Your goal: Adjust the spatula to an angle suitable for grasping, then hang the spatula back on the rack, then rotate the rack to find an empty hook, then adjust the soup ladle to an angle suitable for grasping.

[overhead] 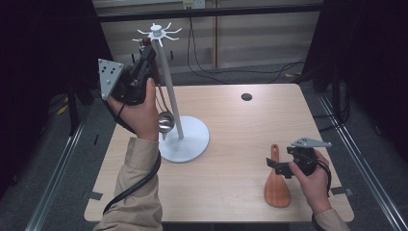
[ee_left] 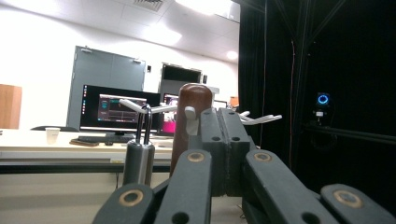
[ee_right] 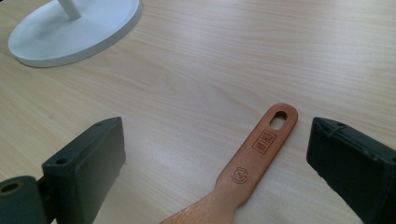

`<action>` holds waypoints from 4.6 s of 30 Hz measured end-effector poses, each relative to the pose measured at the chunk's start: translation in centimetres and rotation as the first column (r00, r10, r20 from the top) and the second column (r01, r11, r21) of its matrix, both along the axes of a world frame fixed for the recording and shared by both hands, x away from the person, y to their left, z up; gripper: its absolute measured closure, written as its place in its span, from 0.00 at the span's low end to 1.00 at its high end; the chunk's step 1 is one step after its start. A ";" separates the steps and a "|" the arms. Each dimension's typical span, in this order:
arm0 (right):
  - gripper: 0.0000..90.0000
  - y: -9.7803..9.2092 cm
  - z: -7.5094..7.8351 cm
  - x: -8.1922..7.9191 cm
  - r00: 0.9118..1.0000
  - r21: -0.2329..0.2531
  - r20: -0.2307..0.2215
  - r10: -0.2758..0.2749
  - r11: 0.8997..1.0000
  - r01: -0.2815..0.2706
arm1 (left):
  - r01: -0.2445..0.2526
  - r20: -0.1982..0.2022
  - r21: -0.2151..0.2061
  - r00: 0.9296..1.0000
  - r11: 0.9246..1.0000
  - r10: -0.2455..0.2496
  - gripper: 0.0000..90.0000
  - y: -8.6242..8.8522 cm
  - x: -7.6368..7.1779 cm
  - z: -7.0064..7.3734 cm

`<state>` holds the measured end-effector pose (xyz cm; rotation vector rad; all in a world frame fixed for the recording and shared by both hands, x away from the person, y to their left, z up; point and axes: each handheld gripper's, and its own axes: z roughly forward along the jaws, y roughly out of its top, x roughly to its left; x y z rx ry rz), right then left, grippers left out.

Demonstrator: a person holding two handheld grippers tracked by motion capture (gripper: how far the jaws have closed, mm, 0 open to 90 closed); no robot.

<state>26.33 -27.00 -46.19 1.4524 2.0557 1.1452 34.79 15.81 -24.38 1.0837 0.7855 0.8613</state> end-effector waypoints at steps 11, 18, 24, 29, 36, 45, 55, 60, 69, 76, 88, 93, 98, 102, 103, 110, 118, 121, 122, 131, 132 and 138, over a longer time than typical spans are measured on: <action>0.05 -0.2 0.2 0.0 1.000 0.001 0.006 -0.005 1.000 0.005 | -0.004 -0.006 0.006 1.000 1.000 0.004 1.00 0.1 0.2 0.0; 0.05 -0.1 0.2 0.0 1.000 -0.004 0.011 -0.001 1.000 0.001 | -0.001 -0.006 0.014 1.000 1.000 0.001 0.98 0.3 -0.2 -0.3; 0.05 0.1 0.1 0.1 1.000 -0.006 0.008 -0.002 1.000 0.002 | 0.020 0.005 0.046 1.000 0.999 -0.021 0.95 0.1 -1.0 -1.3; 0.05 0.2 0.1 0.1 1.000 -0.012 0.006 0.000 1.000 0.001 | 0.025 -0.006 0.071 1.000 0.997 -0.024 0.90 -0.1 -1.5 -2.8; 0.05 0.5 0.0 0.3 1.000 -0.015 0.006 0.010 1.000 -0.010 | 0.039 -0.032 0.115 0.999 0.993 -0.035 0.81 -0.5 -2.1 -4.7; 0.05 0.5 -0.1 0.4 1.000 -0.021 0.001 0.010 1.000 -0.010 | 0.068 -0.068 0.142 0.996 0.988 -0.058 0.72 -1.0 -2.4 -6.7; 0.05 0.5 -0.2 0.4 1.000 -0.021 -0.003 0.006 1.000 -0.006 | 0.096 -0.109 0.160 0.991 0.982 -0.079 0.63 -1.6 -2.6 -9.0; 0.05 0.6 -0.2 0.6 1.000 -0.020 -0.002 0.009 1.000 -0.009 | 0.098 -0.126 0.184 0.989 0.978 -0.076 0.57 -1.8 -2.8 -10.1; 0.05 0.8 -0.2 0.8 1.000 -0.021 0.001 0.009 1.000 -0.009 | 0.122 -0.160 0.208 0.983 0.970 -0.089 0.47 -2.0 -2.9 -11.8; 0.05 0.7 -0.4 1.0 1.000 -0.021 -0.002 0.007 1.000 -0.007 | 0.144 -0.216 0.255 0.972 0.956 -0.089 0.38 -2.2 -2.8 -13.4; 0.05 0.7 -0.5 1.2 1.000 -0.022 0.009 -0.002 1.000 0.002 | 0.222 -0.306 0.289 0.943 0.931 -0.130 0.28 -2.6 -2.9 -16.2; 0.05 0.8 -0.6 1.3 1.000 -0.029 -0.002 -0.001 1.000 0.001 | 0.250 -0.355 0.292 0.925 0.923 -0.138 0.25 -2.4 -3.2 -17.4; 0.05 1.1 -0.8 1.7 1.000 -0.029 0.001 0.000 1.000 0.000 | 0.257 -0.377 0.275 0.915 0.927 -0.142 0.23 -2.0 -3.2 -18.2; 0.05 1.4 -1.0 1.9 1.000 -0.041 -0.010 -0.007 0.999 0.007 | 0.276 -0.392 0.272 0.907 0.922 -0.156 0.22 -1.8 -3.3 -18.6; 0.05 1.4 -0.9 2.0 1.000 -0.045 -0.006 -0.012 0.999 0.012 | 0.280 -0.398 0.276 0.904 0.920 -0.156 0.22 -1.8 -3.4 -18.8; 0.07 1.5 -0.9 1.7 0.999 -0.078 0.001 -0.044 0.996 0.043 | 0.304 -0.421 0.273 0.891 0.913 -0.171 0.19 -2.2 -3.7 -18.9; 0.09 1.2 -1.3 1.9 0.996 -0.101 -0.025 -0.082 0.992 0.079 | 0.335 -0.421 0.281 0.885 0.899 -0.198 0.17 -3.2 -4.4 -18.5; 0.09 1.3 -1.6 2.1 0.995 -0.113 -0.042 -0.090 0.990 0.084 | 0.352 -0.419 0.285 0.882 0.891 -0.215 0.17 -3.4 -4.6 -18.5; 0.09 1.4 -1.6 2.1 0.995 -0.112 -0.046 -0.094 0.990 0.088 | 0.353 -0.420 0.287 0.882 0.891 -0.215 0.17 -3.5 -4.7 -18.4; 0.12 0.8 -2.2 2.3 0.989 -0.114 -0.087 -0.118 0.988 0.108 | 0.387 -0.438 0.277 0.865 0.879 -0.243 0.16 -4.3 -4.8 -18.9; 0.12 0.8 -2.3 2.3 0.988 -0.117 -0.095 -0.122 0.987 0.110 | 0.400 -0.444 0.275 0.860 0.874 -0.253 0.16 -4.4 -4.8 -19.0; 0.16 0.8 -2.8 2.3 0.988 -0.125 -0.107 -0.110 0.987 0.096 | 0.407 -0.459 0.280 0.852 0.869 -0.251 0.16 -5.1 -5.1 -19.3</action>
